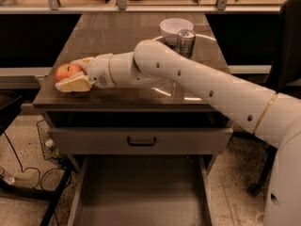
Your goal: Place apple into middle drawer
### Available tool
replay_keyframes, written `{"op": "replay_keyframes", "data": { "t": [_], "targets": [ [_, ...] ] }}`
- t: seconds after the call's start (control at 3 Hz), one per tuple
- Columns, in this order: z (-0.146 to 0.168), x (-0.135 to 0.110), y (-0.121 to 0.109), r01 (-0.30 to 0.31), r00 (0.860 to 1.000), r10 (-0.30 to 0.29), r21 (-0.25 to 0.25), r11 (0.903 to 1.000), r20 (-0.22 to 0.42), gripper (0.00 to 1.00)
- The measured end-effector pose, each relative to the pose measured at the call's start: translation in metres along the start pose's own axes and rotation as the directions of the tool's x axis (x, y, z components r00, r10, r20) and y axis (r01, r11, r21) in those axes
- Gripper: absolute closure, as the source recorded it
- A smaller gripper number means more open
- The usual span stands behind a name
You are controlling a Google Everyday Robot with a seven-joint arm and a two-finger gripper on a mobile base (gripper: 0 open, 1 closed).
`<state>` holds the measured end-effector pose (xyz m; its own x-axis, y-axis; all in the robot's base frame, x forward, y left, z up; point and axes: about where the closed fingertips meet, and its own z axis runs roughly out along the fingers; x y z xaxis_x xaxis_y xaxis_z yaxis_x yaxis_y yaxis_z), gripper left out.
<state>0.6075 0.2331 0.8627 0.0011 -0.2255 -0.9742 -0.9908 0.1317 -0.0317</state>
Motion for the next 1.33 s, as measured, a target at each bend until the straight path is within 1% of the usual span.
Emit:
{"op": "replay_keyframes", "data": {
  "t": [0.67, 1.0, 1.33],
  "targets": [
    [0.004, -0.001, 0.003, 0.001, 1.000, -0.001, -0.008, 1.0000, 0.001, 0.88],
    [0.006, -0.004, 0.006, 0.005, 1.000, -0.005, -0.017, 0.9998, 0.000, 1.00],
    [0.007, -0.011, 0.008, 0.016, 1.000, -0.016, -0.031, 0.9994, -0.002, 1.00]
  ]
}}
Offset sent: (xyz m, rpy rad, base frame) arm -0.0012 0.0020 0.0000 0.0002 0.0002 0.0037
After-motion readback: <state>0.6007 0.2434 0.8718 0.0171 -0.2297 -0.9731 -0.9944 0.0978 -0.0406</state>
